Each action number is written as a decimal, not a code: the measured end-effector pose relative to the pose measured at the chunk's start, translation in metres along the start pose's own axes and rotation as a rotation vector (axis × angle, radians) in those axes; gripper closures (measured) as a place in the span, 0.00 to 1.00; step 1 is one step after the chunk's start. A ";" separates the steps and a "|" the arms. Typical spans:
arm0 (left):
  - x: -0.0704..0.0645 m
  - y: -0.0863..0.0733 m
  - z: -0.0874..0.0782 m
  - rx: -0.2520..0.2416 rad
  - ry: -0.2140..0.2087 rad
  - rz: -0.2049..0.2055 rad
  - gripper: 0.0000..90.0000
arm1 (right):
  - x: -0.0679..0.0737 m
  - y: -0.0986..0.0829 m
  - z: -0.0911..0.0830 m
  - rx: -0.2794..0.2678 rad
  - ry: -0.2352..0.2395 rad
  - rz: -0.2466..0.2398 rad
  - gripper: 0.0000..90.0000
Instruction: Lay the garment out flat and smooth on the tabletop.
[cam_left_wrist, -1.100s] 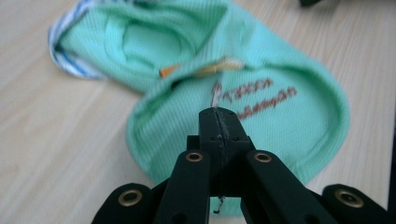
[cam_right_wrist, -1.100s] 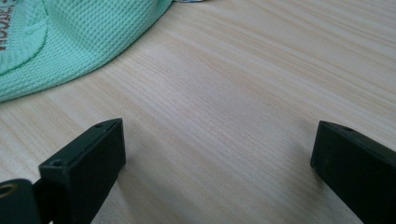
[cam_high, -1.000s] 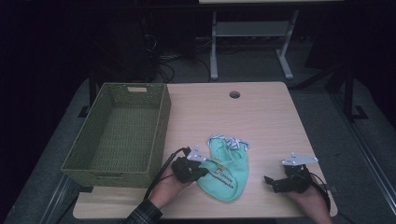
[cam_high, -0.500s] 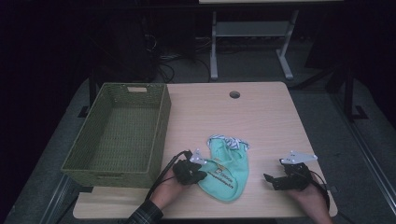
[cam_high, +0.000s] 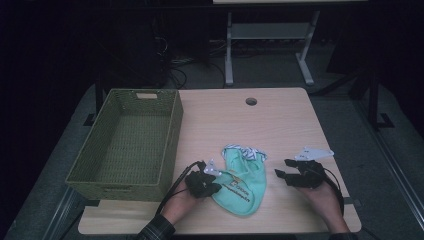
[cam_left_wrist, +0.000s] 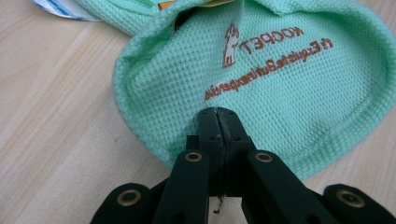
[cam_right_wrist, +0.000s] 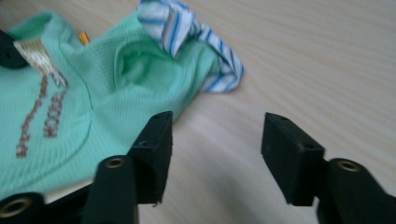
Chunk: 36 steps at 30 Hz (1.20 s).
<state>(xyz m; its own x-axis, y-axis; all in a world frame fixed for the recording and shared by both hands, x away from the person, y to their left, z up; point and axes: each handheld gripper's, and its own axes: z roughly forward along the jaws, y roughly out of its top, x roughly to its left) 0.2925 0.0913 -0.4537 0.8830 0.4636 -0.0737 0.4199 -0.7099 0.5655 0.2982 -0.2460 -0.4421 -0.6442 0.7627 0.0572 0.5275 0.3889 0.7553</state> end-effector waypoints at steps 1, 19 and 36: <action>0.000 0.000 0.000 0.001 -0.001 -0.001 0.99 | -0.001 0.003 0.001 -0.004 0.004 -0.004 0.53; 0.002 0.000 0.000 -0.005 -0.015 -0.009 0.99 | -0.008 0.044 0.050 0.012 0.084 -0.024 0.82; 0.003 -0.001 0.000 -0.007 -0.026 -0.017 0.99 | -0.009 0.038 0.080 0.057 0.095 0.007 0.97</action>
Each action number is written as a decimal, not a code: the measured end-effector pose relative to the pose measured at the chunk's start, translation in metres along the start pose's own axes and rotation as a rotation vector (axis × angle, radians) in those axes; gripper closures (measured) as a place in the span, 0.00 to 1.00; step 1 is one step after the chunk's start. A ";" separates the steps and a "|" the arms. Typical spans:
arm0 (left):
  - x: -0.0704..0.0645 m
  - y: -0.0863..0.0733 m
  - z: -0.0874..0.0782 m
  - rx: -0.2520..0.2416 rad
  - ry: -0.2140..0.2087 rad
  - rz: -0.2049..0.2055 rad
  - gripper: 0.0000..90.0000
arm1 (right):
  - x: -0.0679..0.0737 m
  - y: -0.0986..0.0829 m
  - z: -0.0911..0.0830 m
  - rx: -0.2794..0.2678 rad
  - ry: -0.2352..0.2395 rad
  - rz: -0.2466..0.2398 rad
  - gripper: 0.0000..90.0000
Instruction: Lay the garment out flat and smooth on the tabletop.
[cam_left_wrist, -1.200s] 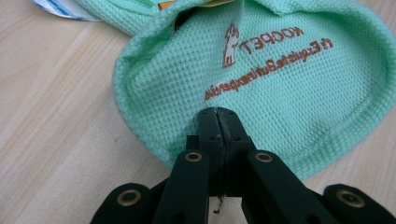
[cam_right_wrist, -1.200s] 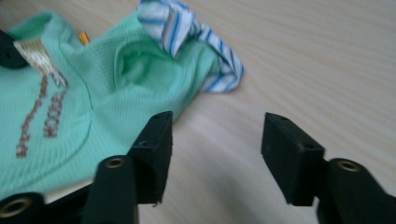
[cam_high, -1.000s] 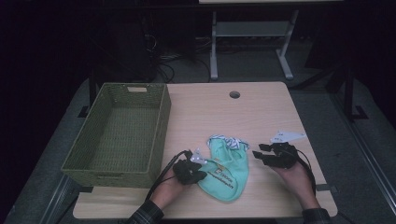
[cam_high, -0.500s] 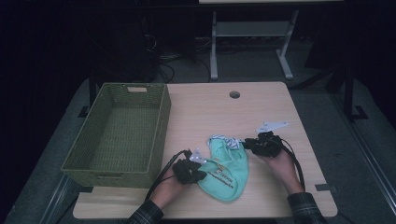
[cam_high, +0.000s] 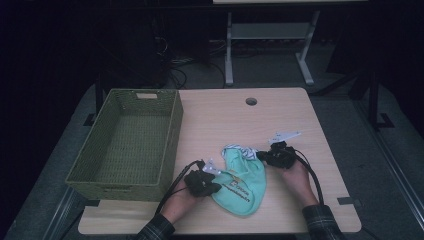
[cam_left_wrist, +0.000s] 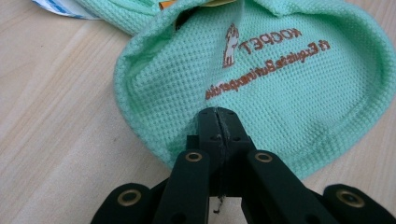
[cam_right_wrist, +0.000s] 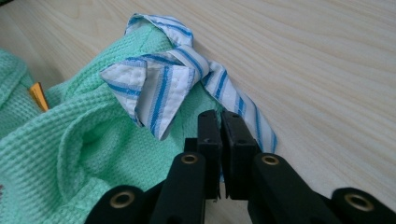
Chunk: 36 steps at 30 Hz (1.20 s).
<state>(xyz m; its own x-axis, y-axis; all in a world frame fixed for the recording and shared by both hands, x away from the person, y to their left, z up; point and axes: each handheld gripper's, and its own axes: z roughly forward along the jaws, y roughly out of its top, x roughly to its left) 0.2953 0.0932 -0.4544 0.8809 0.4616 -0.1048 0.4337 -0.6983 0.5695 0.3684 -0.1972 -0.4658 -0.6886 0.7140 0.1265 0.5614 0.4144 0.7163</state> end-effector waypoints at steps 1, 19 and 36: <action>0.000 0.000 0.000 0.007 0.001 0.008 0.99 | 0.000 0.000 0.000 -0.001 -0.003 -0.001 0.98; 0.000 0.000 0.000 0.007 0.002 0.005 0.99 | -0.016 -0.006 -0.016 -0.008 -0.114 0.008 1.00; 0.002 0.008 -0.010 -0.031 -0.016 -0.009 0.92 | -0.022 -0.012 -0.023 -0.017 -0.117 0.040 0.90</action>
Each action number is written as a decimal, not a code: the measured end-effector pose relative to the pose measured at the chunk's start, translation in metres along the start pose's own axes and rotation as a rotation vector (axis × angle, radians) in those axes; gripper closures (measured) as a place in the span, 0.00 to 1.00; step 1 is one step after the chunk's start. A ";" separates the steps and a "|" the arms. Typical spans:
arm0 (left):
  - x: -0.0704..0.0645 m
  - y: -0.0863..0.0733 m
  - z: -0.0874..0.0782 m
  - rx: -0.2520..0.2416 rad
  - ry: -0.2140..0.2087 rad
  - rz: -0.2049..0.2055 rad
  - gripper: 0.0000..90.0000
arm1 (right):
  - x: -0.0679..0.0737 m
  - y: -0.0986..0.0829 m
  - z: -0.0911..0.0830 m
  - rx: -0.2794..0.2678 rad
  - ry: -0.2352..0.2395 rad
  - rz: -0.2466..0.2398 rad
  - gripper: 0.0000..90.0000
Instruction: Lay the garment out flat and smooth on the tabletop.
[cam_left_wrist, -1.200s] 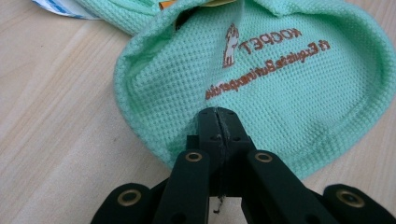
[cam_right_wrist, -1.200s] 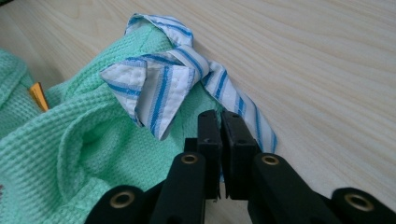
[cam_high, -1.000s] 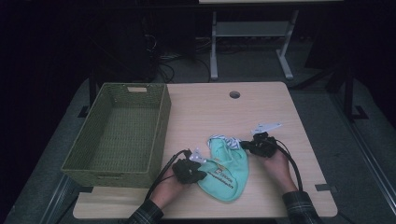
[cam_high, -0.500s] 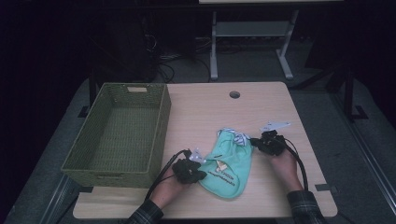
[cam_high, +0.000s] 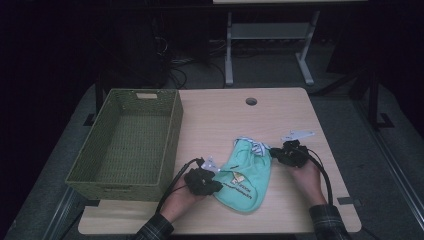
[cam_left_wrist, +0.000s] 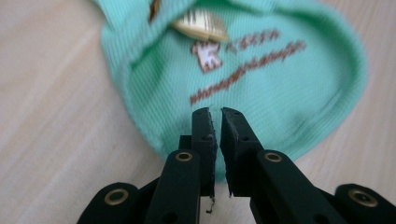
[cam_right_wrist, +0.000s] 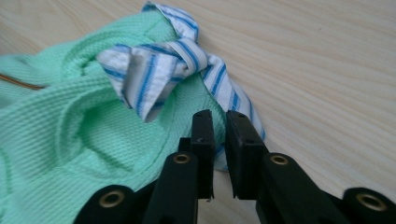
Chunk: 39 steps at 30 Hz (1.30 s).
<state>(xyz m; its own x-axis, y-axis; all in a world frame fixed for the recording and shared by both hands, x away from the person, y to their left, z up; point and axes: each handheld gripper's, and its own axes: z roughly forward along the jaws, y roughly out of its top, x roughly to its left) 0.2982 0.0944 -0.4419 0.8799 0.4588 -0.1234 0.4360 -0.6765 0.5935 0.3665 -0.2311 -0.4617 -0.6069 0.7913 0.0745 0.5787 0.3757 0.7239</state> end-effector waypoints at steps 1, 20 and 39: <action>0.001 0.002 -0.003 -0.015 0.007 -0.004 0.92 | 0.001 0.000 -0.003 -0.006 0.004 0.005 0.89; 0.034 0.043 0.004 -0.062 0.066 -0.019 0.99 | 0.040 -0.018 -0.034 -0.008 0.121 -0.044 1.00; 0.038 0.036 0.035 0.044 0.134 0.024 0.99 | 0.062 -0.033 -0.021 0.099 0.158 -0.100 1.00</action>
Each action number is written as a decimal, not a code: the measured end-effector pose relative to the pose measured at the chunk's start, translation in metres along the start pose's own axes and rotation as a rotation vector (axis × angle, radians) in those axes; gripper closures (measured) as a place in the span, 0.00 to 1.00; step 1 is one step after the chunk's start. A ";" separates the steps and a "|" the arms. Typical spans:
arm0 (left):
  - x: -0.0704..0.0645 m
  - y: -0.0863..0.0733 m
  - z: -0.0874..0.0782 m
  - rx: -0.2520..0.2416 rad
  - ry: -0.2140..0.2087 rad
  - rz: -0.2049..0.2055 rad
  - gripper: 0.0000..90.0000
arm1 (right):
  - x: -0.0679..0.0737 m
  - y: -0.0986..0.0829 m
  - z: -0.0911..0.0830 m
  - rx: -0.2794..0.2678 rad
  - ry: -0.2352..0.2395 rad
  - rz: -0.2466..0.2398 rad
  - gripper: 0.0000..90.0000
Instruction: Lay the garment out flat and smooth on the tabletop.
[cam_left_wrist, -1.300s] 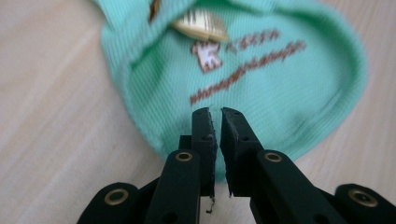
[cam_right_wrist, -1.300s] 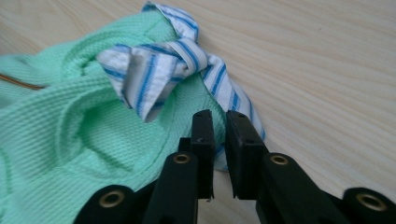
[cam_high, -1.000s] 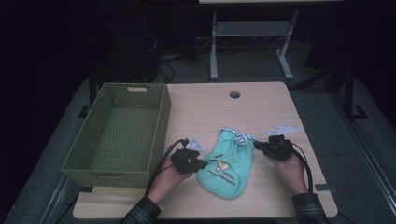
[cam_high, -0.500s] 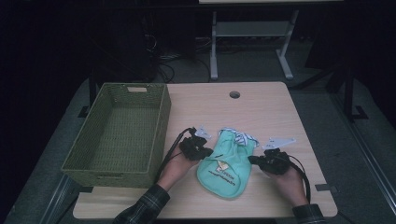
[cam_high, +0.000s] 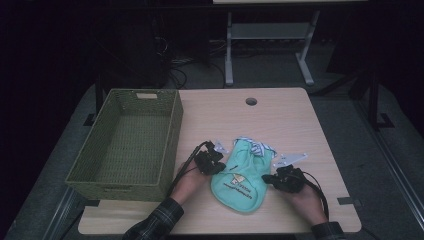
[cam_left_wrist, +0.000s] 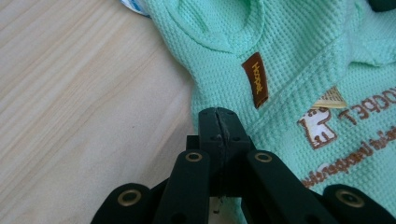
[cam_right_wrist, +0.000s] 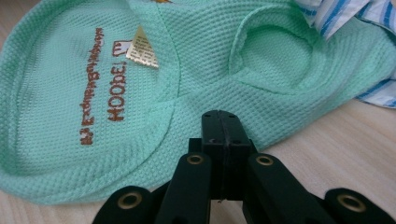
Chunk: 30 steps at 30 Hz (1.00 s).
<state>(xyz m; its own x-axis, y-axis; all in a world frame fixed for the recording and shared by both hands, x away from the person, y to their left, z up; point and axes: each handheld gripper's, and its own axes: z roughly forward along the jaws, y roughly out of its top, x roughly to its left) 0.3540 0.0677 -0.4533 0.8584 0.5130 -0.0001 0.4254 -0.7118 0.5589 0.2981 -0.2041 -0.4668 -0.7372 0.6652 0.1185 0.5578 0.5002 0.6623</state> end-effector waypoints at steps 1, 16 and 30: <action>-0.001 0.000 0.000 0.004 0.002 0.005 0.99 | 0.000 0.000 0.000 0.001 -0.001 -0.001 1.00; -0.030 -0.007 -0.009 0.042 -0.105 0.033 0.99 | -0.012 -0.001 -0.003 -0.006 -0.041 0.011 1.00; 0.005 0.022 -0.011 -0.060 -0.029 -0.029 0.73 | -0.005 -0.002 -0.012 -0.037 -0.037 0.009 1.00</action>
<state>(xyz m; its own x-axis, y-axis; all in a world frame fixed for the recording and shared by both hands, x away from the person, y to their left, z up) 0.3648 0.0598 -0.4315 0.8541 0.5186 -0.0406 0.4334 -0.6662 0.6069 0.2958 -0.2154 -0.4597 -0.7175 0.6896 0.0977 0.5492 0.4739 0.6884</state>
